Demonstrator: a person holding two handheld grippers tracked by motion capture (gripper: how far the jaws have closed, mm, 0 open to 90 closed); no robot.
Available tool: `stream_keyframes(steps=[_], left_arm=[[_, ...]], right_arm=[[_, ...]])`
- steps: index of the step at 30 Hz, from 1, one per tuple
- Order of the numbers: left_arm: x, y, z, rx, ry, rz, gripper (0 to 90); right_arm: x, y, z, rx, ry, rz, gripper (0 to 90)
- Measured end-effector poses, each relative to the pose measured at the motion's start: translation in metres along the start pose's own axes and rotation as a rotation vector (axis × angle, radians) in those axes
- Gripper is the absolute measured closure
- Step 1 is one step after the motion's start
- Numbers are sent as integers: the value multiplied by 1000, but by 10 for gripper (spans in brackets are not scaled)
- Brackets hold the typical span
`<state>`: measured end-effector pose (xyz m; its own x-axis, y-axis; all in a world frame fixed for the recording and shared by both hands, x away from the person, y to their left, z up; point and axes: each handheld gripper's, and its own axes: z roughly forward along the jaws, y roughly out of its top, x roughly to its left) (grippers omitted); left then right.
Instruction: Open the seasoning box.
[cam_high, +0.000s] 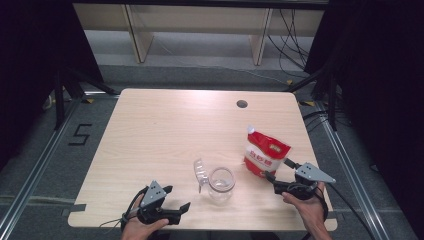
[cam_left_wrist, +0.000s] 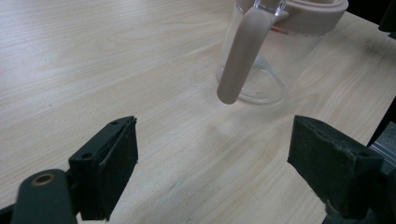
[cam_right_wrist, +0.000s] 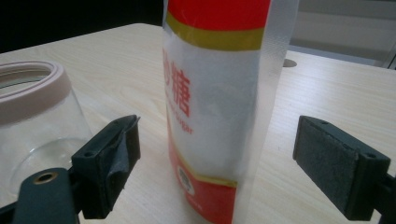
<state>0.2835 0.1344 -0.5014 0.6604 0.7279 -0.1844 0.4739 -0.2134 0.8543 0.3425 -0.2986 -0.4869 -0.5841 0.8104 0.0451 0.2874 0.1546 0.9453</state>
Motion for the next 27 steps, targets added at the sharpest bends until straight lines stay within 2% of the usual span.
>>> stream_keyframes(steps=[1, 2, 3, 5, 8, 9, 11, 13, 14, 16, 18, 19, 20, 22, 23, 24, 25, 26, 27], left_arm=[[0, 0, 0, 1, -4, 0, 153], [0, 0, 0, 3, -1, 1, 154], [0, 0, 0, 5, 3, 10, 153], [1, 1, 0, 3, -3, 11, 153], [0, 0, 0, 3, -2, 1, 153], [1, 0, 0, -1, -4, 12, 153], [0, 0, 1, -7, -5, -4, 154], [0, 0, 0, 6, 5, 0, 154], [1, 1, 0, 7, -1, 14, 153], [-1, 0, 1, 1, -4, -3, 153], [0, 1, 1, 0, -5, 1, 154], [0, 1, 1, 4, -6, 3, 153], [1, 1, 0, 5, -4, 14, 153], [1, 0, 1, 5, 1, -8, 153], [1, 0, 2, 3, -3, -7, 154], [1, 0, 2, 6, -3, -7, 154], [1, 1, 2, 6, -3, -7, 154], [0, 1, 2, 4, -5, -8, 154], [0, 1, 2, 4, -4, -6, 153]], right_arm=[[-2, 0, 2, -21, -7, -13, 156], [-2, 0, 2, -11, 2, -11, 156], [-4, 1, 3, -14, -3, -45, 157], [-4, 0, 7, -27, 11, -27, 158], [-2, 0, 7, -20, -2, -13, 162], [-3, 0, 8, -19, 0, -20, 167], [-3, 1, 10, -14, 13, -37, 175], [0, 0, 11, -8, 14, -20, 190], [-2, 0, 12, -1, 23, -49, 196], [1, -1, 14, 16, 21, -22, 199], [0, -1, 17, 2, 24, -56, 205], [1, -1, 17, 12, 33, -43, 208], [0, -1, 20, 4, 35, -51, 211], [1, -1, 20, 9, 47, -43, 214], [2, -2, 20, 15, 40, -33, 219], [1, -2, 21, 15, 47, -46, 221], [3, -2, 20, 20, 32, -34, 222], [4, -3, 22, -13, 25, -12, 224], [1, -2, 22, -7, 38, -31, 231]])
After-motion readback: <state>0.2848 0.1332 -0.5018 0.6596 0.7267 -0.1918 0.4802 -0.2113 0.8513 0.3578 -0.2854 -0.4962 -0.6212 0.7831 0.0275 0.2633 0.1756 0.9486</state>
